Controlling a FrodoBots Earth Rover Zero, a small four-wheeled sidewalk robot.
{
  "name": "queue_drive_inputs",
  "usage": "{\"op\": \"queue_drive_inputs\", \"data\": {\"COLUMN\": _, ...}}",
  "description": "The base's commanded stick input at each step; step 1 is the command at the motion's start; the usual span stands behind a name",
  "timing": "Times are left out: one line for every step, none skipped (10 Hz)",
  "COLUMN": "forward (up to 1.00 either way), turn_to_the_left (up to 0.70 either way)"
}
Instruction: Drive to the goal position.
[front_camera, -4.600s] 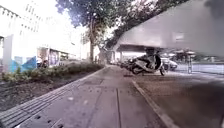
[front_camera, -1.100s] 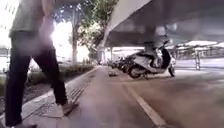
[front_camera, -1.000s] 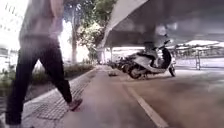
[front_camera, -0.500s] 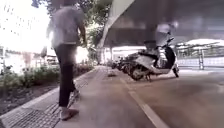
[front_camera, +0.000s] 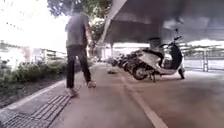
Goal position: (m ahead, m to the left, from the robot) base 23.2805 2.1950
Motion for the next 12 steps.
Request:
{"op": "queue_drive_inputs", "data": {"forward": 0.45, "turn_to_the_left": 0.02}}
{"op": "queue_drive_inputs", "data": {"forward": 0.45, "turn_to_the_left": 0.1}}
{"op": "queue_drive_inputs", "data": {"forward": 0.45, "turn_to_the_left": 0.23}}
{"op": "queue_drive_inputs", "data": {"forward": 0.45, "turn_to_the_left": 0.08}}
{"op": "queue_drive_inputs", "data": {"forward": 0.45, "turn_to_the_left": 0.0}}
{"op": "queue_drive_inputs", "data": {"forward": 0.45, "turn_to_the_left": 0.0}}
{"op": "queue_drive_inputs", "data": {"forward": 0.45, "turn_to_the_left": 0.0}}
{"op": "queue_drive_inputs", "data": {"forward": 0.45, "turn_to_the_left": 0.0}}
{"op": "queue_drive_inputs", "data": {"forward": 0.45, "turn_to_the_left": 0.0}}
{"op": "queue_drive_inputs", "data": {"forward": 0.45, "turn_to_the_left": 0.0}}
{"op": "queue_drive_inputs", "data": {"forward": 0.45, "turn_to_the_left": 0.0}}
{"op": "queue_drive_inputs", "data": {"forward": 0.45, "turn_to_the_left": 0.0}}
